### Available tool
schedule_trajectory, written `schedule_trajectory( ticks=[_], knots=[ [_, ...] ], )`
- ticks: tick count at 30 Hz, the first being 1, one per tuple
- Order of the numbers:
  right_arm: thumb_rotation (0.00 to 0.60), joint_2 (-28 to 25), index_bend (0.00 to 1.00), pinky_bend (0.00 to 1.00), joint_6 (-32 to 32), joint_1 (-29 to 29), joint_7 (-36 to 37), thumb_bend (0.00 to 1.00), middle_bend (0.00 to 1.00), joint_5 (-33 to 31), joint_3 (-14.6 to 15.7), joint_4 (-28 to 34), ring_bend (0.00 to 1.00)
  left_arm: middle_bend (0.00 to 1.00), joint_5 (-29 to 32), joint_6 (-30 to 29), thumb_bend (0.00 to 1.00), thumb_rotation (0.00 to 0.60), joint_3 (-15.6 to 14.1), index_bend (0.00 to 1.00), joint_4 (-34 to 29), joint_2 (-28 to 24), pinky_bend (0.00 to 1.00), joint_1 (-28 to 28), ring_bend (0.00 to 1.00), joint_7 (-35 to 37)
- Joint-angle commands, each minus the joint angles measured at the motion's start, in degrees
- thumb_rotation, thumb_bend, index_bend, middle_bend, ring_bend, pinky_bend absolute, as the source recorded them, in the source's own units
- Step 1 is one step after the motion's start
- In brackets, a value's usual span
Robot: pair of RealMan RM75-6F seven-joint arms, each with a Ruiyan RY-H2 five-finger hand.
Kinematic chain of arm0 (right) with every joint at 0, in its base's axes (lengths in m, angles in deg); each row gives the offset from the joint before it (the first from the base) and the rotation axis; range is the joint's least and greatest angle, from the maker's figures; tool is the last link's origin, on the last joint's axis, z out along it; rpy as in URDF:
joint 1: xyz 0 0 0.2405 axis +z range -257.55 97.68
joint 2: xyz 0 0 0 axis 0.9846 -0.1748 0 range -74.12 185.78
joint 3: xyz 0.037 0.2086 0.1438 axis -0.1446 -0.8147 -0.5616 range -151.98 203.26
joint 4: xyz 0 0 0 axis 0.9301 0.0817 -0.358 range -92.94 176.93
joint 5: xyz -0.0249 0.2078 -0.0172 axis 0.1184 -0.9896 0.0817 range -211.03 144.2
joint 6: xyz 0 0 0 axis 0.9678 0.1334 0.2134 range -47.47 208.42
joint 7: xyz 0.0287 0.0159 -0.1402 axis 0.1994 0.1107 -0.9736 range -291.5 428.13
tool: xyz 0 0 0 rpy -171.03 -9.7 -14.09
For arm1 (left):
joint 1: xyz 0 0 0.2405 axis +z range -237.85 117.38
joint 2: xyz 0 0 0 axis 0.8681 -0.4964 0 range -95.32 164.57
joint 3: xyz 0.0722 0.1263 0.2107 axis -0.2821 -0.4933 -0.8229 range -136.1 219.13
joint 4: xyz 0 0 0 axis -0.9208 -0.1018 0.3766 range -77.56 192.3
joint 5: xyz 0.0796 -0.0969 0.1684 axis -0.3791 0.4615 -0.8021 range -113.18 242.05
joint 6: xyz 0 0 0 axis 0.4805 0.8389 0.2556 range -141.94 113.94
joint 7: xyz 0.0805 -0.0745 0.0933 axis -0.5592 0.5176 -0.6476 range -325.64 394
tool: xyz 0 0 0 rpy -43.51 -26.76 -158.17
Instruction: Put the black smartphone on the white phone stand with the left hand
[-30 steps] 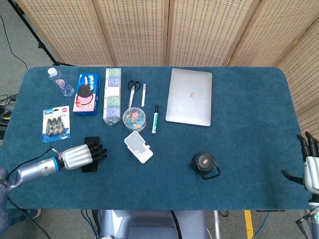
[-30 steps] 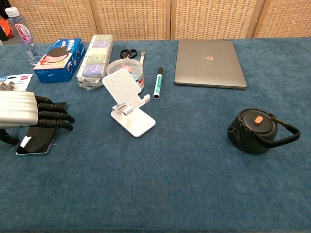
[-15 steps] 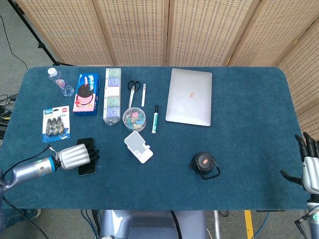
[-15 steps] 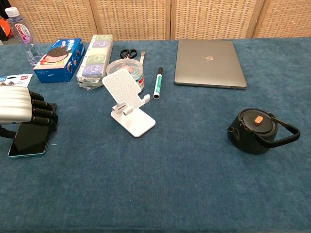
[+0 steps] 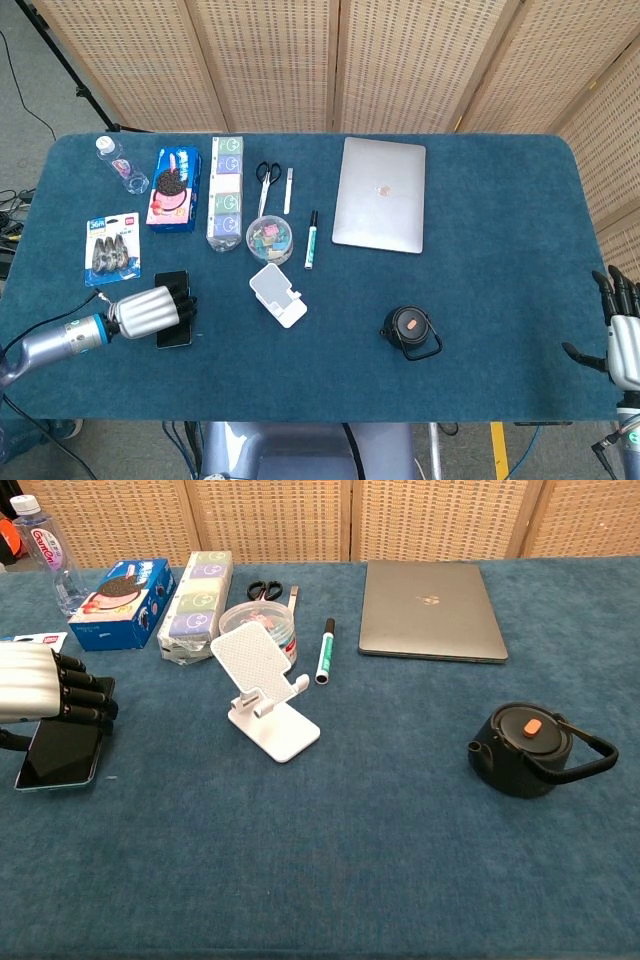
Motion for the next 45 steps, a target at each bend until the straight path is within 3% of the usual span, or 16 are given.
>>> schedule_trajectory(
  ticks=[1,8,13,18,24,28,33,38,45],
  knots=[
    [0.600,-0.07,0.00,0.00,-0.09,-0.06,0.08,0.00,0.00,0.06,0.02,0.06,0.00,0.42,0.60,-0.78,0.38,0.600,0.48,0.63,-0.16,-0.24,0.44,0.01,0.33,-0.42],
    [0.600,-0.37,0.00,0.00,-0.20,-0.15,0.42,0.00,0.00,0.29,0.09,0.45,0.00,0.42,4.05,-7.34,0.38,0.600,4.31,0.63,-0.91,-2.96,0.44,-1.70,0.33,-3.40],
    [0.600,-0.65,0.00,0.00,-0.26,-0.19,0.70,0.00,0.00,0.80,0.27,0.92,0.00,0.42,5.13,-11.25,0.37,0.600,6.37,0.63,-6.88,-8.00,0.44,-5.50,0.33,-7.02],
    [0.600,-1.04,0.00,0.00,-0.46,-0.34,1.31,0.00,0.00,1.17,0.37,1.41,0.00,0.42,3.95,-10.02,0.36,0.600,6.81,0.63,-17.19,-14.46,0.44,-10.42,0.33,-13.61],
    [0.600,-1.73,0.00,0.00,-0.41,-0.50,2.72,0.00,0.00,1.18,0.27,1.66,0.00,0.42,3.34,2.01,0.35,0.600,7.94,0.64,-38.71,-23.13,0.44,-17.27,0.33,-27.66],
    [0.600,-2.59,0.00,0.00,-0.51,-0.72,4.42,0.00,0.00,1.34,0.13,1.95,0.00,0.42,9.06,18.59,0.35,0.600,11.88,0.64,-59.56,-28.78,0.44,-22.09,0.33,-41.35],
    [0.600,-3.56,0.00,0.00,-0.48,-1.01,6.60,0.00,0.00,1.27,-0.02,1.98,0.00,0.42,18.41,32.79,0.36,0.600,18.20,0.64,-77.53,-33.01,0.44,-25.31,0.33,-59.58],
    [0.600,-4.19,0.00,0.00,-0.25,-1.12,8.04,0.00,0.00,1.59,0.11,2.02,0.00,0.42,25.65,37.86,0.36,0.600,22.32,0.64,-86.12,-35.37,0.44,-25.85,0.33,-70.71],
    [0.600,-4.39,0.00,0.00,-0.30,-1.18,8.41,0.00,0.00,2.14,0.35,2.20,0.00,0.42,33.11,41.03,0.36,0.600,24.23,0.64,-89.14,-35.55,0.44,-25.64,0.33,-79.73]
  ],
)
